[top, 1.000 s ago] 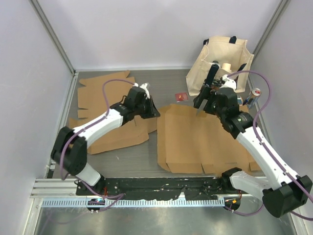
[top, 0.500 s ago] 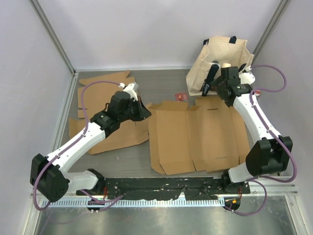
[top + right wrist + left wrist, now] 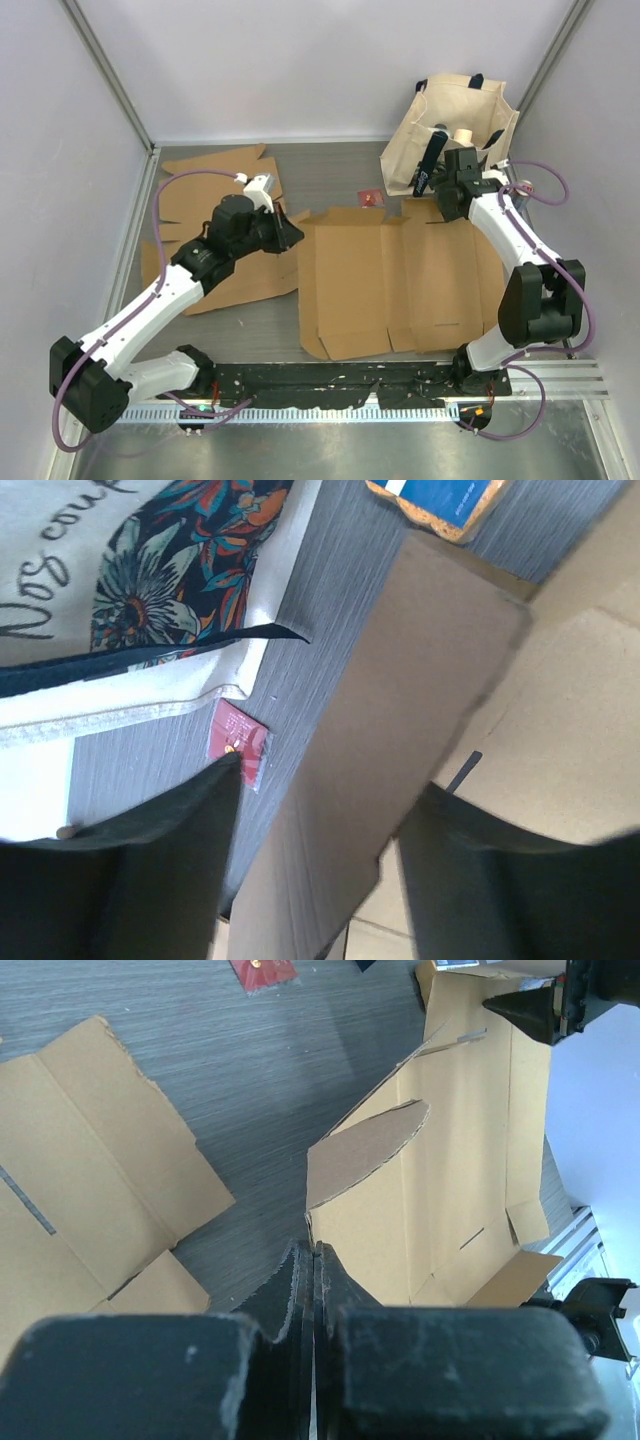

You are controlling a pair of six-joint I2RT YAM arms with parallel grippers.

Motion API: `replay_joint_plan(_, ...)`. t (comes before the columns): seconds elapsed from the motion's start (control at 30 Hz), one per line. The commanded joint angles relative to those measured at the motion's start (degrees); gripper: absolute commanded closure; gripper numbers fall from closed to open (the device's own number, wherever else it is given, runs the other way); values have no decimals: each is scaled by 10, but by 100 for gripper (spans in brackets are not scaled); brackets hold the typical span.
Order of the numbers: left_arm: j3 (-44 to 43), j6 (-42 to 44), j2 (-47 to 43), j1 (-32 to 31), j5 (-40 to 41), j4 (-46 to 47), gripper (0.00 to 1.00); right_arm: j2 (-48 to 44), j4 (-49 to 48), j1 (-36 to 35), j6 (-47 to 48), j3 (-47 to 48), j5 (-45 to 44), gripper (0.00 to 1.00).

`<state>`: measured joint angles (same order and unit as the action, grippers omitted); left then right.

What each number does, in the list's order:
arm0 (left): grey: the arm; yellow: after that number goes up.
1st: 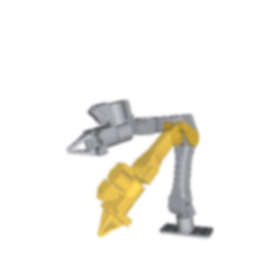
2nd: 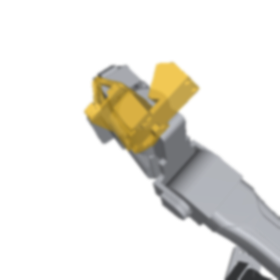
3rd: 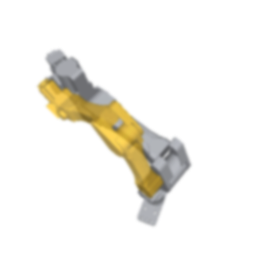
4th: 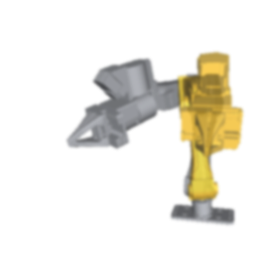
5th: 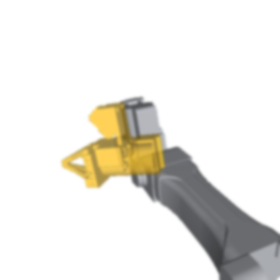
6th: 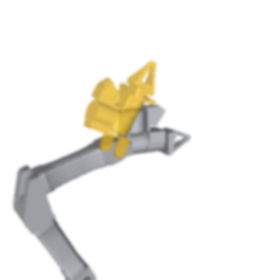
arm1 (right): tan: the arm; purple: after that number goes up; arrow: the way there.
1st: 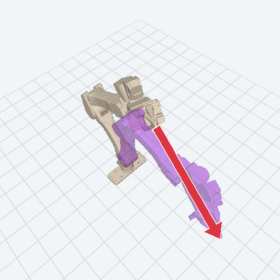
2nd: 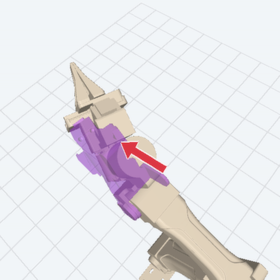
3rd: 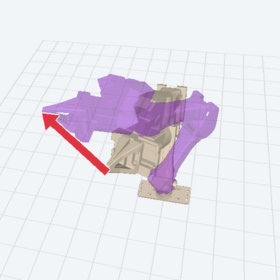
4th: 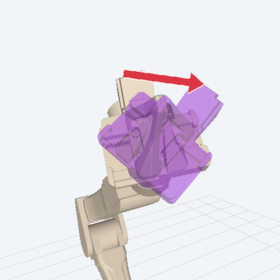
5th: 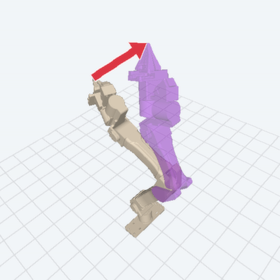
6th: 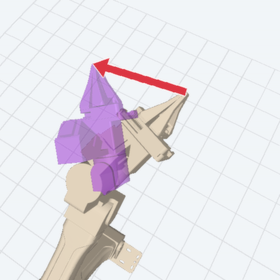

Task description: Fold the paper box

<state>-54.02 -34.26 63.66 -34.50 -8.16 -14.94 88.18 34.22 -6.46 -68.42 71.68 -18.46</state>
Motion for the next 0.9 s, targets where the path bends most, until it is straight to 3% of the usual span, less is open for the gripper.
replay_joint_plan(0.0, 29, 16, -32, -3, -9, 40, 100, -2, -47, 0, -29, -19, -2, 43)
replay_joint_plan(0.13, 61, 9, -58, -3, 41, 22, 98, -37, -57, -27, -8, -40, -35, 67)
replay_joint_plan(0.17, 67, 7, -65, -3, 59, 14, 90, -47, -56, -45, -1, -42, -44, 78)
replay_joint_plan(0.2, 77, 5, -71, -3, 75, 0, 64, -64, -53, -58, 0, -42, -54, 83)
replay_joint_plan(0.3, 91, 7, -102, -3, 125, -7, 26, -92, -35, -113, 3, -31, -94, 95)
replay_joint_plan(0.33, 92, 9, -120, -3, 128, -4, 22, -96, -30, -127, 5, -16, -112, 96)
replay_joint_plan(0.43, 73, 30, -141, -3, 121, 3, 16, -103, -2, -189, 11, 32, -144, 98)
replay_joint_plan(0.53, 31, 58, -129, -3, 63, 22, 12, -100, 21, -241, 8, 71, -178, 99)
replay_joint_plan(0.67, -54, 89, -37, -18, -6, 29, 12, -84, 30, -288, -14, 101, -175, 99)
replay_joint_plan(0.87, -139, 184, 53, -116, 77, 31, 11, -54, 36, -344, -24, 153, -184, 99)
